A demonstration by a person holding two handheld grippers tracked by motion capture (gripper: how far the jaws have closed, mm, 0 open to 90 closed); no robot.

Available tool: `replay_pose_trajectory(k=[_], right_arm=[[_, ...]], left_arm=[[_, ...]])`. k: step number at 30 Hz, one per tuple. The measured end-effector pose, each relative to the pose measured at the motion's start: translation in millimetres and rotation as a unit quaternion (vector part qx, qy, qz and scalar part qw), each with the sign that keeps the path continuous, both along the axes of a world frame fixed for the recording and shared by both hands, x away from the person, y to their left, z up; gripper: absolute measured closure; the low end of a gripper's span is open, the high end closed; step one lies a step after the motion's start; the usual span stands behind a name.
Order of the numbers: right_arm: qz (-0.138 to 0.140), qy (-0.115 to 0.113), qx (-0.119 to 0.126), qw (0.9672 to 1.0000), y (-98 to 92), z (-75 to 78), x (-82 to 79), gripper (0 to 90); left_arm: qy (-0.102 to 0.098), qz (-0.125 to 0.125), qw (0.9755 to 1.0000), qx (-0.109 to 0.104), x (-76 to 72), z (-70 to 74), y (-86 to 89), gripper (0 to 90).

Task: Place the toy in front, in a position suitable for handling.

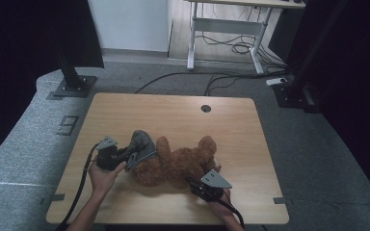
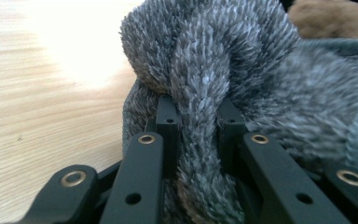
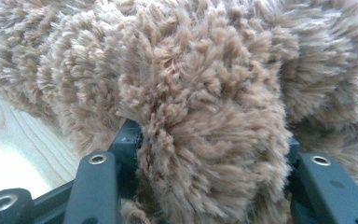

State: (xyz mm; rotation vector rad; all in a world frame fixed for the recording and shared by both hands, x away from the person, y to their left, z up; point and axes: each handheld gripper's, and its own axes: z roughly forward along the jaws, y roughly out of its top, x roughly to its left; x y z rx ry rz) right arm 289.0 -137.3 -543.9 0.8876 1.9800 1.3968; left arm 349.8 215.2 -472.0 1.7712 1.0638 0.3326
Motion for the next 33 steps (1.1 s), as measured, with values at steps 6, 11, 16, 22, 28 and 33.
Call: replay_pose_trajectory(k=[6,11,16,22,28,33], right_arm=[[0.002,0.000,0.001,1.0000,0.8,0.5,0.3,46.3],[0.007,-0.002,-0.003,1.0000,0.9,0.7,-0.9,46.2],[0.006,-0.005,-0.006,1.0000,2.2,0.3,-2.1,46.3],[0.003,-0.015,-0.022,0.9996,4.8,0.1,-5.6,46.3],[-0.002,-0.021,-0.031,0.9993,6.4,-0.5,-7.2,46.6],[-0.008,-0.024,-0.042,0.9988,7.4,-0.5,-10.5,47.0]], left_arm=[[-0.039,-0.073,0.9965,-0.008,-3.8,35.3,-58.0,76.6],[-0.044,-0.132,0.9901,0.013,2.8,46.5,-123.3,76.5],[-0.024,-0.149,0.9882,0.026,17.0,44.2,-166.1,76.3],[0.004,-0.140,0.9869,0.080,28.1,29.5,-185.1,76.3],[0.023,-0.122,0.9848,0.122,33.9,30.4,-168.3,76.4],[0.009,-0.100,0.9878,0.119,27.1,30.7,-136.4,76.4]])
